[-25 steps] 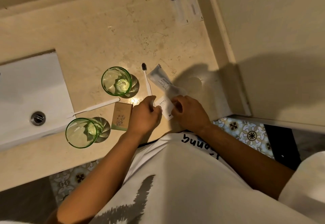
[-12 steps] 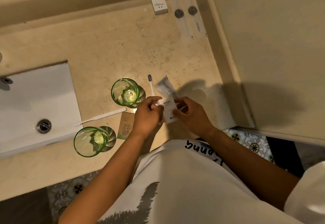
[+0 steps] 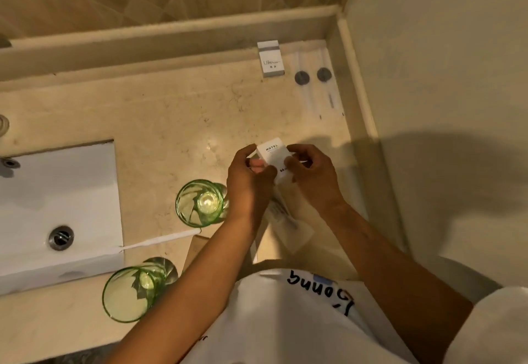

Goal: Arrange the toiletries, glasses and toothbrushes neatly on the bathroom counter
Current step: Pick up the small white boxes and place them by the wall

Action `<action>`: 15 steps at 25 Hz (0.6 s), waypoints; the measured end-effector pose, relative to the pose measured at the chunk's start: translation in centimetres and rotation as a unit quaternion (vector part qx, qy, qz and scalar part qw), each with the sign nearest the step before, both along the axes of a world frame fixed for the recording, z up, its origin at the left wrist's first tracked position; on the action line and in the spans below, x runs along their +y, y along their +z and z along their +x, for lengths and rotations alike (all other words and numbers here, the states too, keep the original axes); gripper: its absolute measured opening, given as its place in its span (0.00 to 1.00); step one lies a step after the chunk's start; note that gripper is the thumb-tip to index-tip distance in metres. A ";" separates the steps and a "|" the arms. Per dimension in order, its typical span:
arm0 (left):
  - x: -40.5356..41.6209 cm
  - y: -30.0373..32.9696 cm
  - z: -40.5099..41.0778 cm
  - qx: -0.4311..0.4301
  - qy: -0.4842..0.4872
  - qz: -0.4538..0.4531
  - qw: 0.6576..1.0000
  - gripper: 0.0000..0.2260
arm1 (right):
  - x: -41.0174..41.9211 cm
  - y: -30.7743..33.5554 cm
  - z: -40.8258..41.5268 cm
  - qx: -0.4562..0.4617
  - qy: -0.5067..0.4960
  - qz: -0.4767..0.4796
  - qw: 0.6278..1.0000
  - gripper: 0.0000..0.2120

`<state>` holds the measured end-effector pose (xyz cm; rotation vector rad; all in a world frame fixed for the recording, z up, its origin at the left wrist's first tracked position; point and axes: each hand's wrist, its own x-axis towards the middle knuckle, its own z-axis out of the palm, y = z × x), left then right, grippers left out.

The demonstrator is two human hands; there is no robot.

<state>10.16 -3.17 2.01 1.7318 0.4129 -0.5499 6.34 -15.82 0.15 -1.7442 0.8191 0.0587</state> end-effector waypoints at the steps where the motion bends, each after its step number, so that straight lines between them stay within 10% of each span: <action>1: -0.8 0.2 0.9 -0.008 0.003 -0.003 1.000 0.24 | -0.5 -0.2 1.4 -0.001 -0.011 0.005 1.000 0.12; 10: -3.3 -0.9 10.9 -0.159 -0.068 0.107 0.979 0.19 | -0.7 -2.9 12.9 -0.026 -0.063 0.086 0.994 0.18; 15: -2.1 -3.2 14.7 -0.204 -0.099 0.180 0.957 0.14 | 0.2 -5.4 16.1 -0.035 0.051 -0.038 0.997 0.20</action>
